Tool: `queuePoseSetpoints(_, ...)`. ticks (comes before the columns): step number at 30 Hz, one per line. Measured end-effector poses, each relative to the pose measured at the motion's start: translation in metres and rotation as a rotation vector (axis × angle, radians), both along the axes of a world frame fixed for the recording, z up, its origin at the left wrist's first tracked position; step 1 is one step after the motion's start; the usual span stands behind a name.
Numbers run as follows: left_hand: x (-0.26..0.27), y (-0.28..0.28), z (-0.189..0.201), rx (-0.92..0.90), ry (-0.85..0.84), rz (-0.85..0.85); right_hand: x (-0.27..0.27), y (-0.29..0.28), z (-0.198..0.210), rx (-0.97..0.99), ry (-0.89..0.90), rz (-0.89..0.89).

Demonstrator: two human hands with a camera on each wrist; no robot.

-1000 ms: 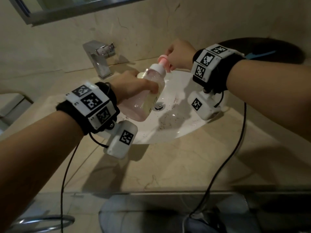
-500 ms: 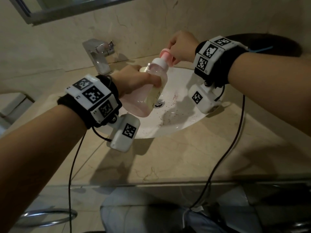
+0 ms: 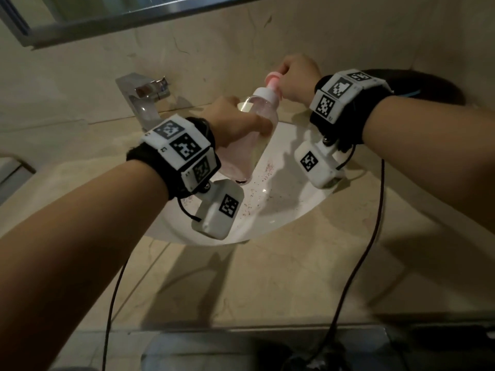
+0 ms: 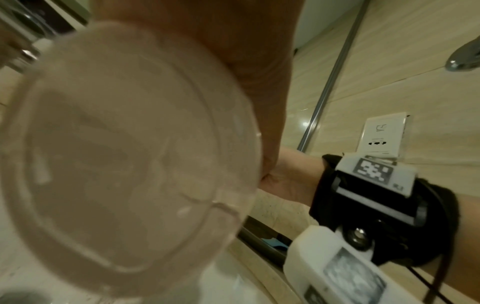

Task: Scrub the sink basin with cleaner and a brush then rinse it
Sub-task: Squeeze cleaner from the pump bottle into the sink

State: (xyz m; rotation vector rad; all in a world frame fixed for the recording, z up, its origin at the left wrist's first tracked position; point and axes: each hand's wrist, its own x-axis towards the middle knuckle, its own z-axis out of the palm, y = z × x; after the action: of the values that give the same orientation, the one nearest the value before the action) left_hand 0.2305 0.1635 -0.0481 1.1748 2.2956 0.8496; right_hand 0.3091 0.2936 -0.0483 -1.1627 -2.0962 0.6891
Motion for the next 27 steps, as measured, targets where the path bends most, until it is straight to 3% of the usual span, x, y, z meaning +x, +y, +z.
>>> queuePoseSetpoints(6,-0.008,0.018,0.000,0.003,-0.026,0.008,-0.011,0.011,-0.007,-0.001,0.017,-0.015)
queuePoseSetpoints(14,-0.009,0.034,-0.003,0.014,-0.103,-0.017,-0.009,0.020,0.002,0.092,-0.105,-0.042)
queuePoseSetpoints(27,-0.017,0.031,-0.011,-0.010,-0.003,0.010,-0.011,0.022,-0.003,-0.130,0.004,0.118)
